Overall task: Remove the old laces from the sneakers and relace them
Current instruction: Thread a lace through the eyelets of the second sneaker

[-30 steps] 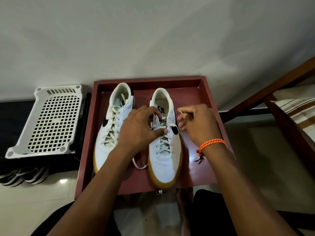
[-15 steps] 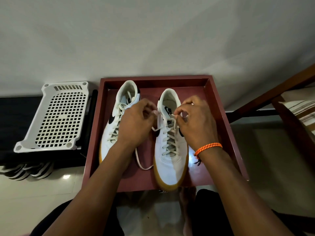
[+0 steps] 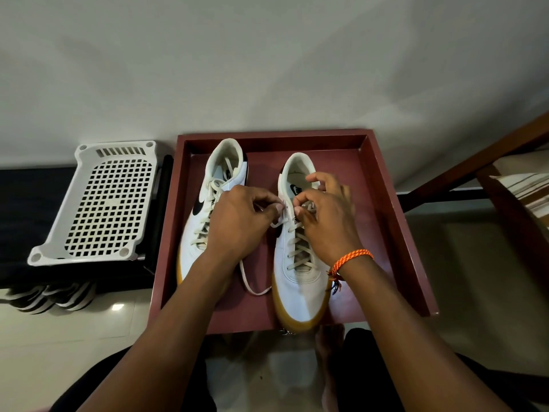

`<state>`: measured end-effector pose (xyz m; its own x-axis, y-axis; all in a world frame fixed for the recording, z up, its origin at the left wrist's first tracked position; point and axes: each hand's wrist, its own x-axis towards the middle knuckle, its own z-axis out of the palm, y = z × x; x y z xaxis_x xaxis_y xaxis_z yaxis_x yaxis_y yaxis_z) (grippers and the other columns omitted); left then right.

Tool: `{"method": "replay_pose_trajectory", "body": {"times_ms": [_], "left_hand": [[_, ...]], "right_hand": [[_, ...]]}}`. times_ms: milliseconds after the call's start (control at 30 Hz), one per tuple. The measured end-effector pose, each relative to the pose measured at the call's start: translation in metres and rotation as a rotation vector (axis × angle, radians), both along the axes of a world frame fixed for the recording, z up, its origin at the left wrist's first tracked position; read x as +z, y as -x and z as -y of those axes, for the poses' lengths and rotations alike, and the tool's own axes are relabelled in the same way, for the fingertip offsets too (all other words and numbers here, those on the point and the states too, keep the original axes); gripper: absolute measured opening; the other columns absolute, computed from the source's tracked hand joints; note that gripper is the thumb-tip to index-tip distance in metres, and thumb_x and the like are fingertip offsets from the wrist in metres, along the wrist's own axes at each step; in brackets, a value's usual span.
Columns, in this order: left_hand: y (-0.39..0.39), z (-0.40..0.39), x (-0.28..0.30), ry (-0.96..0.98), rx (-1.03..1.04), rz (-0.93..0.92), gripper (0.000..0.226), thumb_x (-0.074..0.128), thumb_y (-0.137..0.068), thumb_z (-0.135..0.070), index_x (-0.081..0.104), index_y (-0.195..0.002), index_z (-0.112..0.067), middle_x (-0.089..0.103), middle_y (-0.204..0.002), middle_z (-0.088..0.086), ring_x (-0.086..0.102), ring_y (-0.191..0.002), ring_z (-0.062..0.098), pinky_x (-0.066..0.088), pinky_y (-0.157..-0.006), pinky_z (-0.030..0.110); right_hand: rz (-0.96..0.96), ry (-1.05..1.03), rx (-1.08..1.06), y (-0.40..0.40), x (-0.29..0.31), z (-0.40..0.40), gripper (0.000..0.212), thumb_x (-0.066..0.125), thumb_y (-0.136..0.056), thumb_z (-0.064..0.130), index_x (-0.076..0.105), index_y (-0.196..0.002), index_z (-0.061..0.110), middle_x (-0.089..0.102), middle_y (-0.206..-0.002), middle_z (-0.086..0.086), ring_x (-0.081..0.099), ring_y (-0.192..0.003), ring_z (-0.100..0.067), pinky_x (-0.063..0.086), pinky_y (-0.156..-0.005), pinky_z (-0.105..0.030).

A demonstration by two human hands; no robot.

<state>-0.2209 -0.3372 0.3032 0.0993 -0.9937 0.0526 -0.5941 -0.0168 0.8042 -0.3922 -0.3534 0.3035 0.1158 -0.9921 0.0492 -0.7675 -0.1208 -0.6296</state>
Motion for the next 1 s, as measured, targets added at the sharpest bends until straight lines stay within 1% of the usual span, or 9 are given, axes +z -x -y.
{"method": "replay_pose_trajectory", "body": {"times_ms": [133,233,333,500,567,633,767,900,1000], "left_hand": [[-0.001,0.000,-0.001,0.001,-0.001,0.012,0.008,0.079,-0.092,-0.026,0.084,-0.090,-0.031,0.077,-0.080,-0.018,0.072,-0.074,0.002,0.061,-0.074,0.038],[-0.001,0.000,-0.001,-0.001,-0.009,0.014,0.008,0.078,-0.092,-0.027,0.084,-0.091,-0.033,0.077,-0.082,-0.020,0.072,-0.075,0.001,0.062,-0.075,0.040],[-0.001,0.001,-0.001,-0.007,-0.010,0.007,0.010,0.075,-0.092,-0.028,0.084,-0.091,-0.033,0.077,-0.081,-0.020,0.072,-0.075,0.001,0.062,-0.075,0.041],[0.000,0.001,0.000,-0.007,-0.007,-0.018,0.015,0.071,-0.096,-0.025,0.084,-0.088,-0.029,0.077,-0.076,-0.016,0.072,-0.070,0.004,0.061,-0.072,0.041],[0.000,0.001,0.000,-0.003,0.001,-0.014,0.013,0.073,-0.095,-0.032,0.083,-0.087,-0.030,0.077,-0.075,-0.016,0.071,-0.068,0.004,0.061,-0.070,0.040],[0.001,0.000,0.000,0.001,-0.002,0.022,0.010,0.077,-0.091,-0.039,0.081,-0.085,-0.032,0.075,-0.076,-0.017,0.070,-0.069,0.002,0.061,-0.069,0.039],[0.005,-0.001,0.002,-0.004,-0.010,0.083,0.009,0.079,-0.091,-0.034,0.076,-0.084,-0.030,0.073,-0.072,-0.017,0.068,-0.067,0.002,0.059,-0.065,0.036],[0.001,0.001,0.005,-0.065,-0.002,-0.168,0.012,0.077,-0.096,-0.020,0.077,-0.084,-0.021,0.075,-0.072,-0.006,0.066,-0.059,0.012,0.055,-0.064,0.036],[-0.002,0.000,0.015,-0.093,-0.003,-0.469,0.010,0.073,-0.098,-0.009,0.077,-0.089,-0.010,0.079,-0.083,0.010,0.072,-0.071,0.031,0.059,-0.071,0.041]], "right_hand": [[-0.001,-0.018,-0.005,0.000,0.001,0.000,0.016,0.076,-0.090,0.014,0.075,-0.091,0.030,0.052,-0.142,0.012,0.043,-0.129,-0.023,0.040,-0.105,-0.047],[-0.138,-0.009,0.018,0.003,0.008,-0.001,0.015,0.075,-0.090,0.022,0.076,-0.100,0.034,0.051,-0.144,0.014,0.041,-0.132,-0.020,0.037,-0.102,-0.043],[-0.231,0.047,0.012,0.007,0.012,0.001,0.006,0.075,-0.091,0.026,0.079,-0.092,0.031,0.054,-0.142,0.014,0.042,-0.131,-0.020,0.034,-0.095,-0.039],[-0.075,0.034,0.033,0.002,0.003,0.001,0.009,0.075,-0.091,0.018,0.078,-0.086,0.025,0.057,-0.138,0.014,0.043,-0.127,-0.020,0.041,-0.100,-0.048],[-0.030,0.004,0.026,0.000,0.002,0.000,0.010,0.073,-0.093,0.016,0.076,-0.089,0.025,0.058,-0.138,0.014,0.041,-0.129,-0.021,0.041,-0.104,-0.049],[-0.032,-0.010,0.028,0.001,0.003,0.001,0.010,0.072,-0.093,0.017,0.076,-0.092,0.026,0.057,-0.139,0.013,0.040,-0.131,-0.021,0.040,-0.106,-0.048],[-0.124,-0.012,0.018,0.006,0.008,0.001,0.012,0.076,-0.086,0.018,0.073,-0.092,0.028,0.056,-0.136,0.011,0.044,-0.128,-0.021,0.042,-0.103,-0.045],[-0.163,-0.012,0.023,0.008,0.010,0.001,0.012,0.075,-0.086,0.018,0.072,-0.092,0.027,0.057,-0.134,0.010,0.046,-0.125,-0.021,0.043,-0.101,-0.044],[-0.149,-0.009,0.022,0.010,0.010,0.001,0.012,0.074,-0.086,0.017,0.073,-0.095,0.025,0.058,-0.134,0.010,0.046,-0.124,-0.021,0.043,-0.101,-0.044]]}}
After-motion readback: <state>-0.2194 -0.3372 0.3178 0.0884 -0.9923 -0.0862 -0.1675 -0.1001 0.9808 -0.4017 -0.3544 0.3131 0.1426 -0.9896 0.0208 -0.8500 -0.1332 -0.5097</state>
